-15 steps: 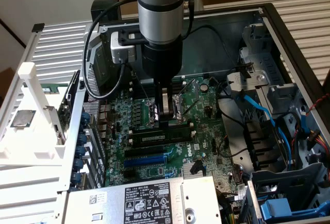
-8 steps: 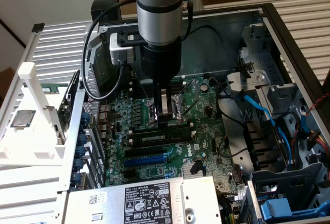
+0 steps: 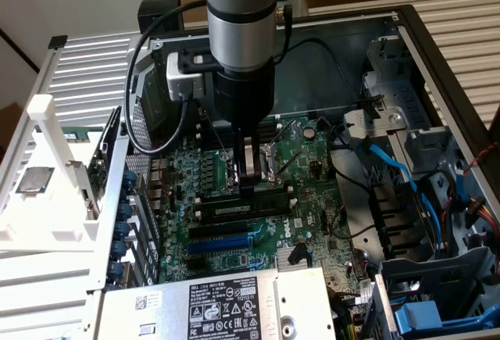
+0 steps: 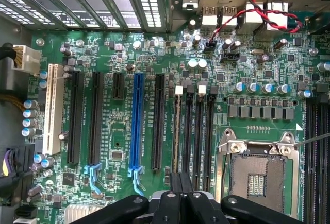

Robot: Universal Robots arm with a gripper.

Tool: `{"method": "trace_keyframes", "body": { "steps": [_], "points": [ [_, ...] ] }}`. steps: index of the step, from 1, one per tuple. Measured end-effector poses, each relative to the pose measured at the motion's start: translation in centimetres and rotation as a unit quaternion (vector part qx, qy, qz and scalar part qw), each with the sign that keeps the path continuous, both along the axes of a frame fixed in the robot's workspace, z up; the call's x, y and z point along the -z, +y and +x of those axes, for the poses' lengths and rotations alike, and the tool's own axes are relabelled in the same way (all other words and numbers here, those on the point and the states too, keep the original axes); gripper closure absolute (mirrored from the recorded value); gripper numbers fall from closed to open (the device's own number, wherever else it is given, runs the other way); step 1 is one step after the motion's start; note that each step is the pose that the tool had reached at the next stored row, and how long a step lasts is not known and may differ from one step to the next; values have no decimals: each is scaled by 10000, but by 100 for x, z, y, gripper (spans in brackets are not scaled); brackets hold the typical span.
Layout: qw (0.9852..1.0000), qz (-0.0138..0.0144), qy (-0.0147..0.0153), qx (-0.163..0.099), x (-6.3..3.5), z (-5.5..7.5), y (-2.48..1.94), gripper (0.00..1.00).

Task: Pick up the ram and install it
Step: 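Press down the ram until it locks into place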

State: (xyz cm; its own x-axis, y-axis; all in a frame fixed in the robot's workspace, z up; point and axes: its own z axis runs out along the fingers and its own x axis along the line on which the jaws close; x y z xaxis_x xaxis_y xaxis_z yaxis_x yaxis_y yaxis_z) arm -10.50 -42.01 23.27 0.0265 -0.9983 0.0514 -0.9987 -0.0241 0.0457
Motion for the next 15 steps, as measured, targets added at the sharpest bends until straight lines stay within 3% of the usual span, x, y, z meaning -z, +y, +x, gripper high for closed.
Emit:
{"method": "trace_keyframes", "body": {
  "steps": [15],
  "points": [
    [10000, 0, 0, 0, 14, 0, -7, 90]
  ]
}}
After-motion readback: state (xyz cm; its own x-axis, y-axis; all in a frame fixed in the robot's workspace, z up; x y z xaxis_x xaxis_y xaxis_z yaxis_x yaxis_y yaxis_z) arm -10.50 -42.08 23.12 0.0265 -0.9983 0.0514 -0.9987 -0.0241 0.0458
